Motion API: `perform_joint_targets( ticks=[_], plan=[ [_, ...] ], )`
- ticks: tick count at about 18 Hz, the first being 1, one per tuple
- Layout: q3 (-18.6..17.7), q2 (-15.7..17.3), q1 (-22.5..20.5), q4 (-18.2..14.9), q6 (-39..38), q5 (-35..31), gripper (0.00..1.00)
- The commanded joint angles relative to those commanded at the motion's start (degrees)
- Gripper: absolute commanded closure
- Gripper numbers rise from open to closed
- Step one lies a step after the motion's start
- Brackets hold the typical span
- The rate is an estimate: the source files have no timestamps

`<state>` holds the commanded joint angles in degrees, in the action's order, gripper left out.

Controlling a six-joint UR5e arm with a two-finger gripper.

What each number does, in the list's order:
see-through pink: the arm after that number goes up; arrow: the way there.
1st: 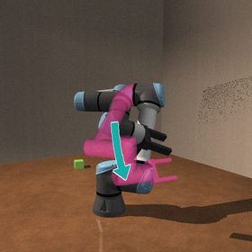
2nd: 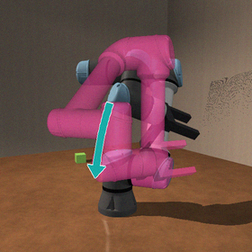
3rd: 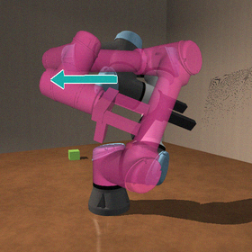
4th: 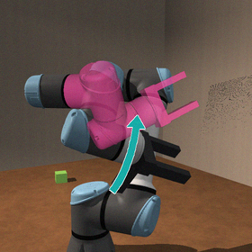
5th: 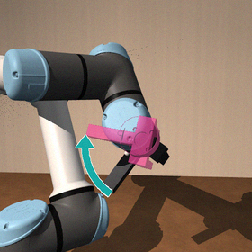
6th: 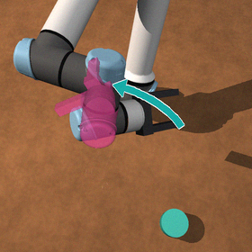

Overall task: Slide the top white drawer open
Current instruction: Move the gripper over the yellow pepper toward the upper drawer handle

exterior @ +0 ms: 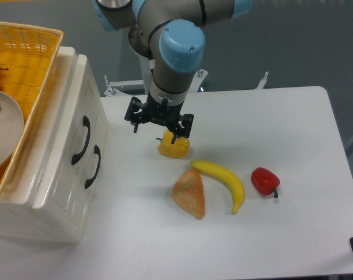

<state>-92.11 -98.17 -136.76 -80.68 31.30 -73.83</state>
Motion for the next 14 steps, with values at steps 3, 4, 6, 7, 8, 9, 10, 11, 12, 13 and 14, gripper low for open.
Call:
perform_joint_targets(
  ticks=[3, 4, 6, 7, 8, 9, 10, 11, 12, 13, 14],
  plan=[
    [1.1, -0.4, 0.8, 0.0, -1.9, 1.1, 0.00],
    [1.1, -0.4, 0.9, 0.0, -2.5, 1.1, 0.00],
    [1.2, -0.4, 1.6, 0.0, -3.5, 1.4, 0.00],
    [1.3, -0.3, 1.6, -0.1, -4.1, 1.9, 0.00],
    [1.4, -0.3, 1.6, -0.1, -4.5, 2.6, 0.00],
    [1.3, -0.3, 1.7, -0.2, -4.7, 3.2, 0.00],
    [1.3, -0.4, 1.8, -0.2, -5.3, 3.4, 0.00],
    [1.3, -0.5, 2.1, -0.1, -5.9, 3.4, 0.00],
    [1.4, -0.8, 2.5, -0.1, -6.3, 3.5, 0.00],
    [1.4, -1.1, 2.9, 0.0, -6.4, 3.5, 0.00],
    [1.4, -1.1, 3.2, 0.0, -6.4, 3.5, 0.00]
  ],
)
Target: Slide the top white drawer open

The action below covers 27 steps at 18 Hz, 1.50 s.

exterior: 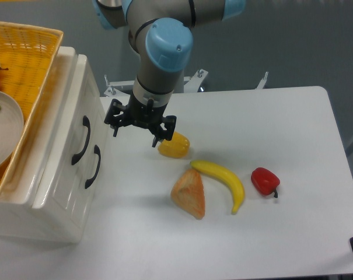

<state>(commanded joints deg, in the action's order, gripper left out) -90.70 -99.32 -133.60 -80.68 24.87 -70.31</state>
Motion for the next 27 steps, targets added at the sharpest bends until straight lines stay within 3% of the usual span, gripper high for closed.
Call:
perform_joint_targets(
  ticks=[7, 16, 27],
  plan=[
    [0.2, -1.9, 3.7, -0.2, -1.9, 0.1, 0.00],
    [0.0, -2.3, 4.7, -0.4, -8.3, 0.2, 0.00],
    [-0.4, -2.1, 6.0, -0.5, -8.8, -0.4, 0.00]
  ],
)
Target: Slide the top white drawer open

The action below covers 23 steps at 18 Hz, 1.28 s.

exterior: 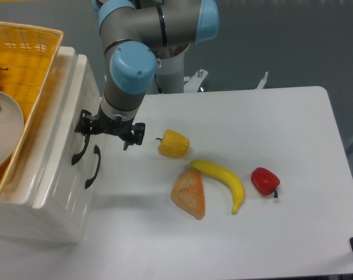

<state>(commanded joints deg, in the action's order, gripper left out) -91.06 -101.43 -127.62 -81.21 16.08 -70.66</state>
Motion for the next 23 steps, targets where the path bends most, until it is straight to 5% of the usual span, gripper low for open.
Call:
perform_joint_targets(
  ticks=[23],
  plan=[
    [-0.1, -0.6, 0.9, -0.5, 0.7, -0.1, 0.00]
  ],
)
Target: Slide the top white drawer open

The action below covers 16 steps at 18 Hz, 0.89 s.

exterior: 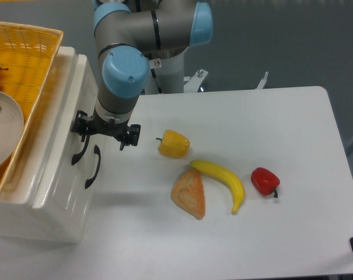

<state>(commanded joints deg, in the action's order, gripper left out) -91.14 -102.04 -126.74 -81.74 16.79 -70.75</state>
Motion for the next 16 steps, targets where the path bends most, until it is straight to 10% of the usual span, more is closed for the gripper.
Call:
perform_joint_targets(
  ticks=[16],
  plan=[
    [-0.1, -0.5, 0.1, -0.5, 0.0, -0.3, 0.00]
  ],
)
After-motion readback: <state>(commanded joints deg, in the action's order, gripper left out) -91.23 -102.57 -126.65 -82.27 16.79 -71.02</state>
